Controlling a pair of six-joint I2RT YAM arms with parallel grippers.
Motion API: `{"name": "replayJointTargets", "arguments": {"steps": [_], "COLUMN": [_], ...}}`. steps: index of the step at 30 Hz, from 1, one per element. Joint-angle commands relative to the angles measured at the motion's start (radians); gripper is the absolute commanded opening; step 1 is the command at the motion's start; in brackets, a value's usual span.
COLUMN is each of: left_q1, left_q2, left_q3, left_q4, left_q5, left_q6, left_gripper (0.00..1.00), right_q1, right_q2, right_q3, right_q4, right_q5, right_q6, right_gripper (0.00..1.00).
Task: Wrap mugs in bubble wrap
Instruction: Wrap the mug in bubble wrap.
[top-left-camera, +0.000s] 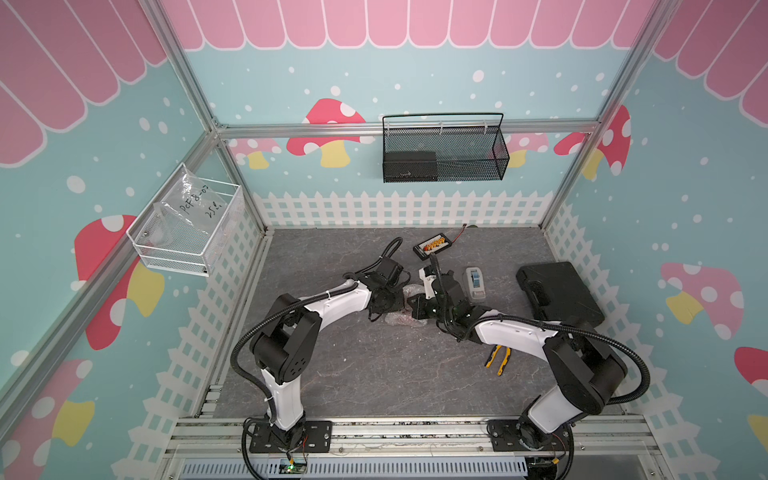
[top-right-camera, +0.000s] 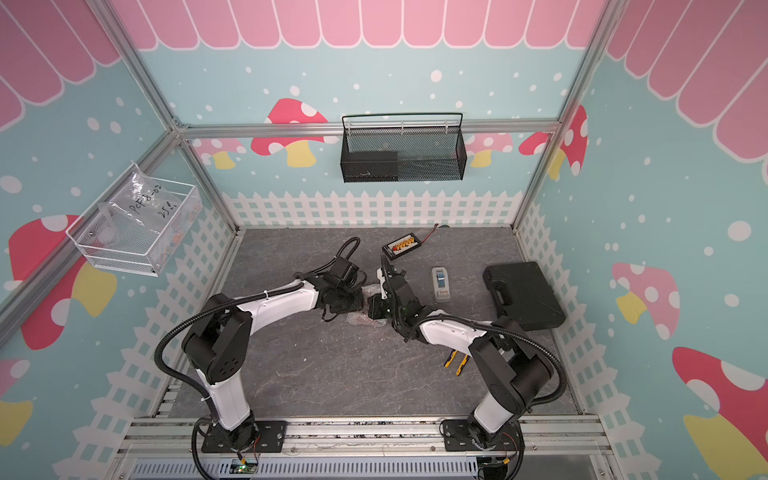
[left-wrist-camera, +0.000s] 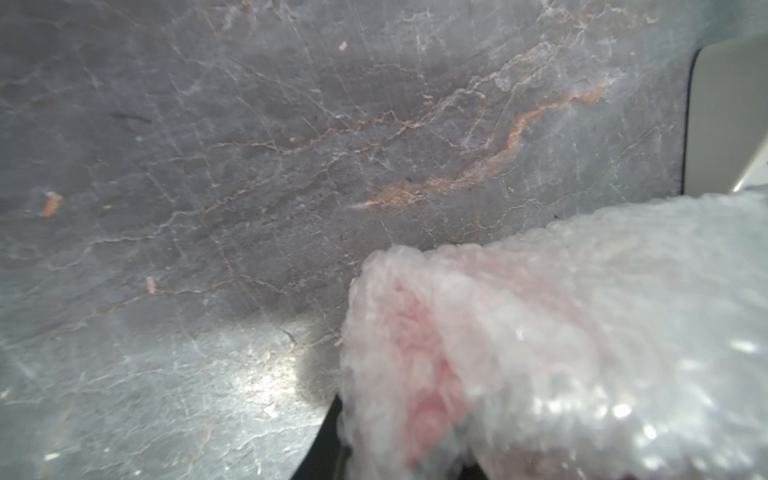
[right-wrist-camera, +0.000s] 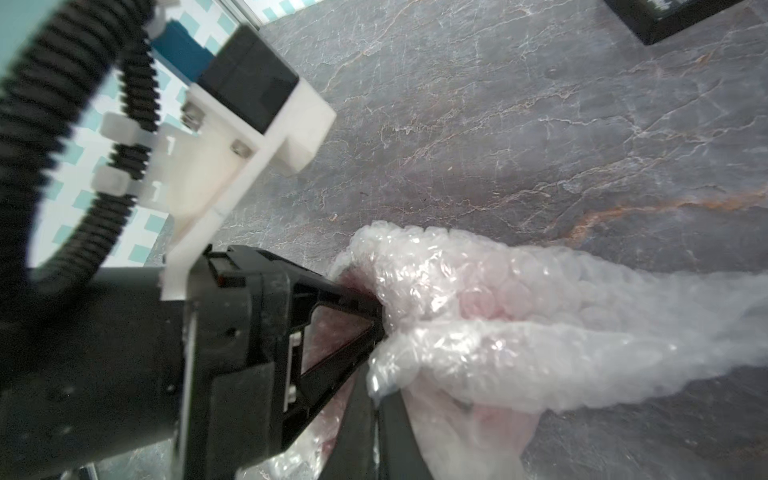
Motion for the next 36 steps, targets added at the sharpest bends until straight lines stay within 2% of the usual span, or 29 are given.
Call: {"name": "replayJointTargets", "arguments": {"steps": [1, 7, 12, 16, 21, 29, 33, 34, 36], "left_q1": [-0.014, 0.05, 0.098, 0.102, 0.1, 0.098, 0.075, 0.072, 0.071], "left_q2": [-0.039, -0.145, -0.189, -0.142, -0.062, -0.02, 0.022, 0.034, 0.054], "left_q3": [-0.037, -0.135, -0.159, -0.129, -0.094, -0.112, -0.094, -0.099, -0.108], "left_q4": [0.073, 0.189, 0.221, 0.192, 0.229, 0.31, 0.209, 0.197, 0.179], "left_q5": [0.164, 0.273, 0.331, 0.332, 0.355, 0.351, 0.256, 0.24, 0.211], "left_q6": [-0.06, -0.125, -0.134, -0.105, -0.125, -0.169, -0.12, -0.111, -0.095], "left_gripper": [0.25, 0.4, 0.57, 0.66, 0.71, 0.75, 0.68, 0.63, 0.54], "right_q1": [0.014, 0.013, 0.013, 0.015, 0.021, 0.023, 0.023, 0.023, 0.023], "right_q2": [0.046, 0.1, 0.121, 0.124, 0.133, 0.139, 0.122, 0.112, 0.087], "right_q3": [-0.043, 0.005, 0.027, 0.046, 0.049, 0.048, 0.084, 0.098, 0.122], "right_q4": [0.035, -0.181, -0.209, -0.227, -0.235, -0.244, -0.283, -0.292, -0.316], "right_q5": [-0.003, 0.072, 0.048, 0.03, -0.012, -0.052, -0.057, -0.053, -0.038], "right_q6": [0.018, -0.105, -0.151, -0.184, -0.219, -0.257, -0.292, -0.3, -0.313], "right_gripper": [0.0, 0.0, 0.0, 0.0, 0.0, 0.0, 0.0, 0.0, 0.09]}}
